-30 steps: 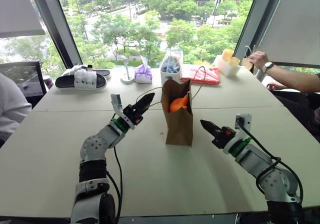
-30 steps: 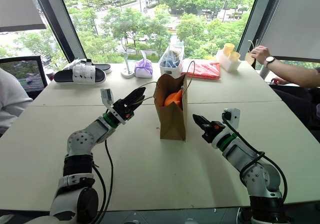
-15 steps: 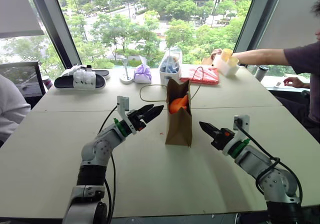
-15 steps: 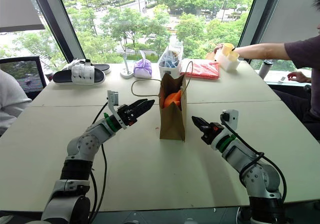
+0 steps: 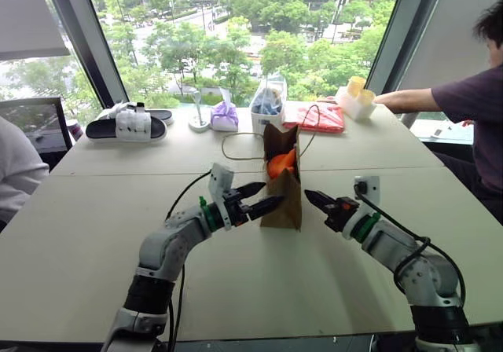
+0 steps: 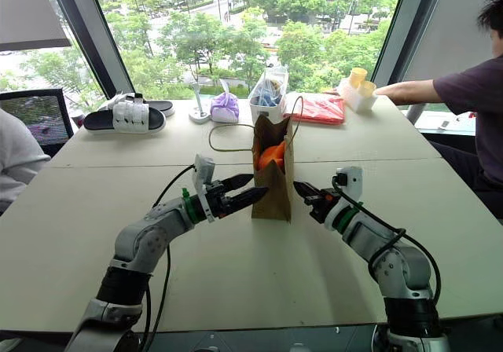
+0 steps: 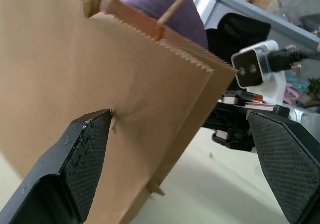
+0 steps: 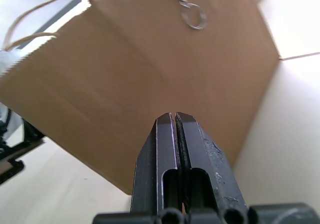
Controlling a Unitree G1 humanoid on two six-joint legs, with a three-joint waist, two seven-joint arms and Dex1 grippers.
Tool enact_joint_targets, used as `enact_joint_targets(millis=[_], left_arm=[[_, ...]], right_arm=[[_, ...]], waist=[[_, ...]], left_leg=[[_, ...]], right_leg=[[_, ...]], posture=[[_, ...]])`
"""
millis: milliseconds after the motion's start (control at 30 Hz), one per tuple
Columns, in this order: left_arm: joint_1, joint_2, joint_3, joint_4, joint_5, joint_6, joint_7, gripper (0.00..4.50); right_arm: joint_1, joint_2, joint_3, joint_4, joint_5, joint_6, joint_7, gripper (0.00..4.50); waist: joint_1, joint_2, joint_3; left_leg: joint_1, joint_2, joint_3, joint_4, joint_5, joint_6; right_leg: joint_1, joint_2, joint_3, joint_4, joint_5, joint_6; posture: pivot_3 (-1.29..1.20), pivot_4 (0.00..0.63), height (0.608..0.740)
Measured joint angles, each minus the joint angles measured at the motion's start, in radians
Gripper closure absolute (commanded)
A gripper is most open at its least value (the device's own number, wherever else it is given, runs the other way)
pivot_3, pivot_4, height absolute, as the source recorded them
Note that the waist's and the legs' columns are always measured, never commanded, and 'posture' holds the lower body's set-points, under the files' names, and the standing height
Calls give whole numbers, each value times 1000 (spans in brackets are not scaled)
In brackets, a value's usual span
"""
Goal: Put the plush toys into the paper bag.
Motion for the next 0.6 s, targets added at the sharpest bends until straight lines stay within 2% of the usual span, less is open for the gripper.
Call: enact_joint_targets(millis=[333, 600], left_arm=[[-28, -40, -169, 5, 225, -84, 104, 61], [-92, -104, -232, 94, 410, -171, 235, 61]], right_arm=[[-55, 3, 8, -38, 43, 71, 45, 4494], [-87, 1, 21, -23, 5, 79, 55, 4494]], waist=[[3, 0, 0], [2, 0, 0]], left_leg=[[0, 0, 0, 0, 0, 0], [0, 0, 0, 0, 0, 0]], right_leg=[[1, 0, 0, -1, 0, 0], [0, 0, -1, -1, 0, 0]], posture=[[0, 150, 740], [0, 150, 740]])
